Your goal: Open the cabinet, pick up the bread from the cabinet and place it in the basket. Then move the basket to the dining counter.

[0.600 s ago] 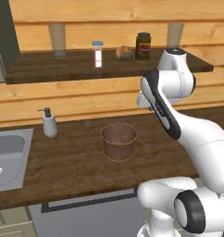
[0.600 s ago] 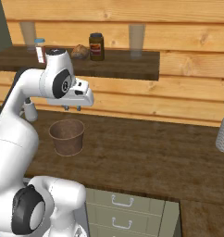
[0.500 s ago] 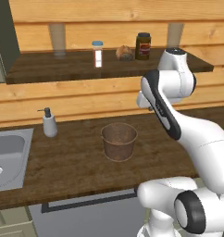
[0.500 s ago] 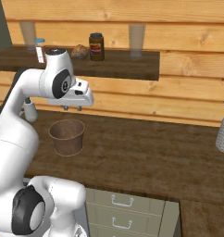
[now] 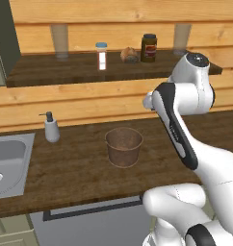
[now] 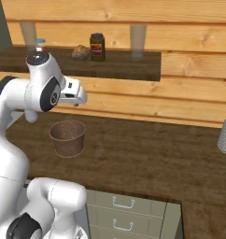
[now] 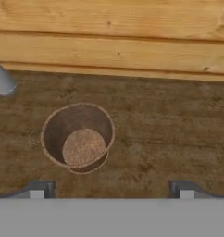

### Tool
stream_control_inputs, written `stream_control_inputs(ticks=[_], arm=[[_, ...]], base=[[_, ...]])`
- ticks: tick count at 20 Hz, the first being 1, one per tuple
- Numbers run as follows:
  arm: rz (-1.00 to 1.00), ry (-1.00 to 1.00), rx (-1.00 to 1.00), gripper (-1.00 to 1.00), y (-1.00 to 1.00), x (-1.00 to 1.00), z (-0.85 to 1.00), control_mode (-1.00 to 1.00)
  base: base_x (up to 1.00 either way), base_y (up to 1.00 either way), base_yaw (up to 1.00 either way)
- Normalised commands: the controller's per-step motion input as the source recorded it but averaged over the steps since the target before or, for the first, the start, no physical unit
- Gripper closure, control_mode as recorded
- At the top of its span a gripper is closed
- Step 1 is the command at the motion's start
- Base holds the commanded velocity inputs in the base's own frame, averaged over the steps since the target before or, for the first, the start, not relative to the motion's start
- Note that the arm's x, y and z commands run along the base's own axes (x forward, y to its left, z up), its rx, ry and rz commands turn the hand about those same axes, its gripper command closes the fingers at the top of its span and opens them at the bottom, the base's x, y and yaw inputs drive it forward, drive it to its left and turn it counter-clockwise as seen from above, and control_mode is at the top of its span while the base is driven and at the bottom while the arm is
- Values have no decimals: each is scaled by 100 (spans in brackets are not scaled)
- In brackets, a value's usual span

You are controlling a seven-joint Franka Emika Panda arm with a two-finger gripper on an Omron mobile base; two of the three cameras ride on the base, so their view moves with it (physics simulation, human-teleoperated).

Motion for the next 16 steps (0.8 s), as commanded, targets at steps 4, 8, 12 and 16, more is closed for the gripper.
stream_control_inputs(ticks=[4, 8, 12, 16], arm=[[-1, -27, 0, -100, 4, 0, 67, -100], [0, -21, 0, -100, 5, 3, 81, -100], [0, -24, 0, -100, 4, 17, 85, -100], [0, -18, 2, -100, 6, 35, 57, -100]], base=[[0, 0, 0], [0, 0, 0], [0, 0, 0], [0, 0, 0]])
